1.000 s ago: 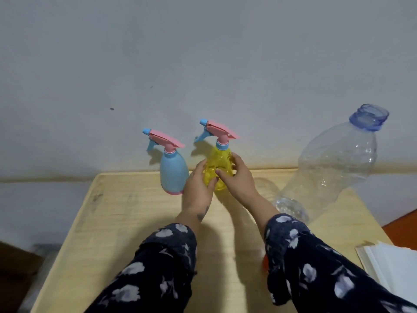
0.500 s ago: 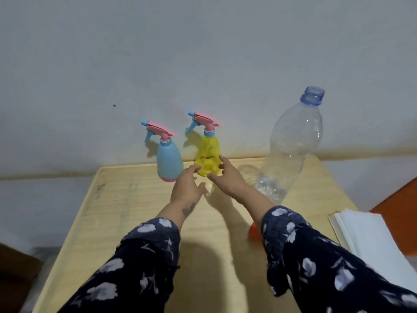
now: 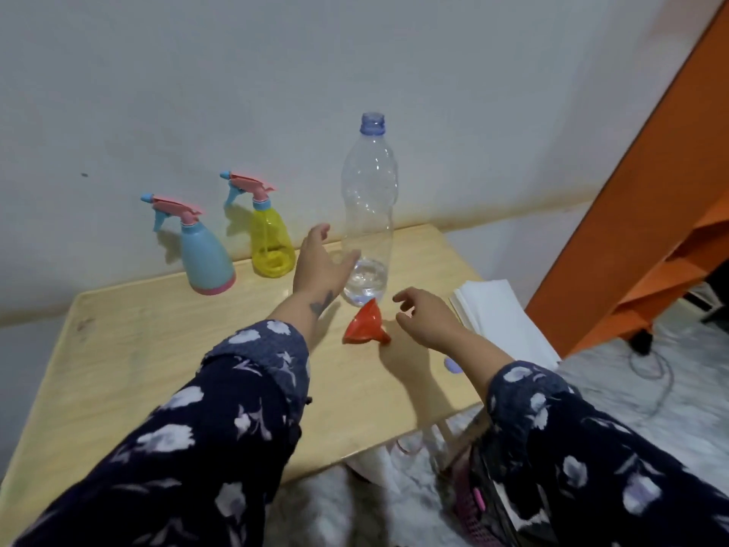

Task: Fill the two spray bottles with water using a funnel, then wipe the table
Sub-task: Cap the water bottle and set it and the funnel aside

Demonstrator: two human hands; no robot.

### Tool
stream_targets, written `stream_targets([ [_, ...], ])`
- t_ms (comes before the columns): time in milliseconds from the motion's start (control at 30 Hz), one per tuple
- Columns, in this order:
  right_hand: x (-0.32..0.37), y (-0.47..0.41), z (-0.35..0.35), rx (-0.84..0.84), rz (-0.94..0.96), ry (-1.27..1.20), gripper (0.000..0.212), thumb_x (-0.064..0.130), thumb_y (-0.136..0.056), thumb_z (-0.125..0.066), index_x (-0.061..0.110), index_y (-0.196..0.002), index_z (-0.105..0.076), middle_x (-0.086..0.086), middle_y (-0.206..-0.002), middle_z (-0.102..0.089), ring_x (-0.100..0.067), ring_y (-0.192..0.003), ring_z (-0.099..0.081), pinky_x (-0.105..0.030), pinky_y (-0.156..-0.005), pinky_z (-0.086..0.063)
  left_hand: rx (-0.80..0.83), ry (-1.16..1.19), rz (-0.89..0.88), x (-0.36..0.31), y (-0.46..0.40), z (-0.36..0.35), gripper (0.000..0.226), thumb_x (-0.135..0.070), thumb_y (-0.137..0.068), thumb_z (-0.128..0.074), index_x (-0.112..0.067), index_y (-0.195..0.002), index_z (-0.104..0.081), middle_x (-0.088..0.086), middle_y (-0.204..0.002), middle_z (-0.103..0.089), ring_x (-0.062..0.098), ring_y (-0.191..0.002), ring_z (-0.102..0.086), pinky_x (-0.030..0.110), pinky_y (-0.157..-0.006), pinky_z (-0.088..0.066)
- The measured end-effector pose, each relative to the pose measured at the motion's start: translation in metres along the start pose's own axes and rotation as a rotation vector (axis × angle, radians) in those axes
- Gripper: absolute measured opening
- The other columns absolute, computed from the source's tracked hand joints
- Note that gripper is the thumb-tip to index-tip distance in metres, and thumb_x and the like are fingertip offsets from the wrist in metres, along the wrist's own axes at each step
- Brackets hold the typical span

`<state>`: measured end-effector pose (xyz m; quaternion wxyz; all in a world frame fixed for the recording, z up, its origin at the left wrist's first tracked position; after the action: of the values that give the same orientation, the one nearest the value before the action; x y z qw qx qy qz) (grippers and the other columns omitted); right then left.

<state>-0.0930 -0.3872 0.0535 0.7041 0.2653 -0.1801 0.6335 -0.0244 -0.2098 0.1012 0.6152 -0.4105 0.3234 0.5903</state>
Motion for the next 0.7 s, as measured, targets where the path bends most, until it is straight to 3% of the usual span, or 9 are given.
stream_targets([
  [133,-0.073,0.003,-0.003,0.145,-0.110,0.294,0.041,0.037,-0.095,-0.047,0.024,-0.134,-0.049,-0.009,-0.133,-0.050,-0.031,-0.120,-0.050,-0.041,-0.101,-0.042,-0.061,0.014,0.003,-0.027,-0.014,-0.017,0.094,-0.040,-0.080,-0.075,-0.016,-0.151,-0.019,0.005,-0.155,-0.027,0.023,-0.139,-0.033,0.032,-0.110,-0.031],
  [267,-0.098,0.005,-0.019,0.257,-0.030,0.435,0.047,0.035,-0.090,-0.053,0.028,-0.136,-0.047,-0.009,-0.129,-0.045,-0.032,-0.115,-0.049,-0.038,-0.101,-0.041,-0.192,0.076,-0.010,-0.047,-0.030,-0.023,0.107,-0.045,-0.075,-0.078,-0.018,-0.153,-0.010,0.006,-0.157,-0.021,0.023,-0.143,-0.026,0.030,-0.109,-0.026],
  [367,-0.099,-0.006,-0.017,0.241,0.013,0.323,0.034,0.022,-0.086,-0.062,0.020,-0.120,-0.057,-0.008,-0.119,-0.051,-0.026,-0.105,-0.056,-0.030,-0.088,-0.043,-0.251,0.090,-0.032,-0.055,-0.040,-0.026,0.108,-0.044,-0.074,-0.079,-0.021,-0.153,-0.009,0.005,-0.154,-0.027,0.024,-0.140,-0.031,0.029,-0.106,-0.027],
  [433,-0.103,-0.017,-0.015,0.246,0.006,0.236,0.021,0.021,-0.080,-0.071,0.016,-0.099,-0.063,-0.006,-0.107,-0.061,-0.023,-0.097,-0.061,-0.026,-0.077,-0.045,-0.250,0.091,-0.035,-0.057,-0.043,-0.029,0.105,-0.046,-0.073,-0.079,-0.024,-0.151,-0.013,0.002,-0.150,-0.035,0.024,-0.134,-0.040,0.036,-0.109,-0.036],
  [533,-0.098,-0.034,-0.006,0.229,0.019,0.163,0.005,0.013,-0.076,-0.070,0.009,-0.074,-0.068,-0.005,-0.085,-0.072,-0.022,-0.086,-0.068,-0.030,-0.068,-0.051,-0.260,0.103,-0.037,-0.058,-0.041,-0.030,0.099,-0.045,-0.072,-0.081,-0.029,-0.148,-0.019,0.001,-0.144,-0.043,0.024,-0.125,-0.050,0.041,-0.103,-0.045],
  [633,-0.073,-0.055,0.023,0.128,0.090,0.095,0.010,0.011,-0.076,-0.067,0.008,-0.067,-0.069,-0.008,-0.086,-0.074,-0.021,-0.086,-0.068,-0.031,-0.074,-0.054,-0.279,0.097,-0.032,-0.057,-0.036,-0.029,0.095,-0.044,-0.074,-0.079,-0.031,-0.147,-0.019,0.004,-0.137,-0.049,0.024,-0.123,-0.052,0.038,-0.099,-0.045],
  [700,-0.045,-0.067,0.055,0.027,0.165,0.046,0.006,0.011,-0.077,-0.067,0.009,-0.076,-0.073,-0.005,-0.089,-0.074,-0.019,-0.088,-0.067,-0.029,-0.077,-0.053,-0.290,0.101,-0.030,-0.056,-0.034,-0.028,0.095,-0.044,-0.074,-0.080,-0.031,-0.147,-0.020,0.004,-0.135,-0.051,0.023,-0.122,-0.053,0.038,-0.099,-0.045],
])
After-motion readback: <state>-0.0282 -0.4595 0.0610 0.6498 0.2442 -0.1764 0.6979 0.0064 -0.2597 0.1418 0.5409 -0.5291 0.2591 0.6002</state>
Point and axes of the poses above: each hand's wrist, its own y-axis away from the middle knuckle, its own z-axis out of the back of the hand, x = y × z, the point moved 9 cm from there along -y, towards the middle knuckle
